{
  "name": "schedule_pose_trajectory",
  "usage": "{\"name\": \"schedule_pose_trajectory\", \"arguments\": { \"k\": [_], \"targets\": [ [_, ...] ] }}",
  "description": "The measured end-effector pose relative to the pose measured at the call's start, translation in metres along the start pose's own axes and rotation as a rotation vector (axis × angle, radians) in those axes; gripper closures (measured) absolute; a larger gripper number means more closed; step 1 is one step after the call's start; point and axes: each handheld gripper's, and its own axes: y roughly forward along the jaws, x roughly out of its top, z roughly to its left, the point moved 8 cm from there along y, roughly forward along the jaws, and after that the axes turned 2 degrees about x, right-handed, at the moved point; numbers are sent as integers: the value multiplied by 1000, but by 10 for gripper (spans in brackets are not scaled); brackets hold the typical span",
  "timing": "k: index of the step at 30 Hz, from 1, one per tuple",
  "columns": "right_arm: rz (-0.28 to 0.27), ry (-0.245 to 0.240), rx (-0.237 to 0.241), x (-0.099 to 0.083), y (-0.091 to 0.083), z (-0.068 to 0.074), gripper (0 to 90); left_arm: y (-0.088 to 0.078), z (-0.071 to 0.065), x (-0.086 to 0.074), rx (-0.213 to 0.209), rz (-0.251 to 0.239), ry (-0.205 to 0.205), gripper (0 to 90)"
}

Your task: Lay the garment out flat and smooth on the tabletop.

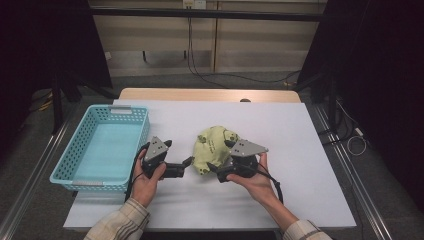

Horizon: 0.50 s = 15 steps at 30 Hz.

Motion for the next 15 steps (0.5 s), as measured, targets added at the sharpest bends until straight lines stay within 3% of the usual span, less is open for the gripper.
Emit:
{"name": "schedule_pose_trajectory", "arguments": {
  "k": [4, 8, 10, 12, 15],
  "targets": [
    [57, 24, 21, -8, 10, 0, 190, 1, -1, -1, 2, 7, -5, 67],
    [107, -45, -9, -15, 15, -3, 310, 2, 0, -3, 21, 23, 15, 71],
    [120, -40, -19, -18, 16, -6, 353, 4, 0, -3, 22, 23, 1, 72],
    [145, -44, -25, -22, 17, -9, 422, 5, 1, -5, 22, 43, 21, 72],
    [155, -38, -20, -25, 19, -13, 517, 10, -1, -7, 16, 44, 19, 72]
  ]
}}
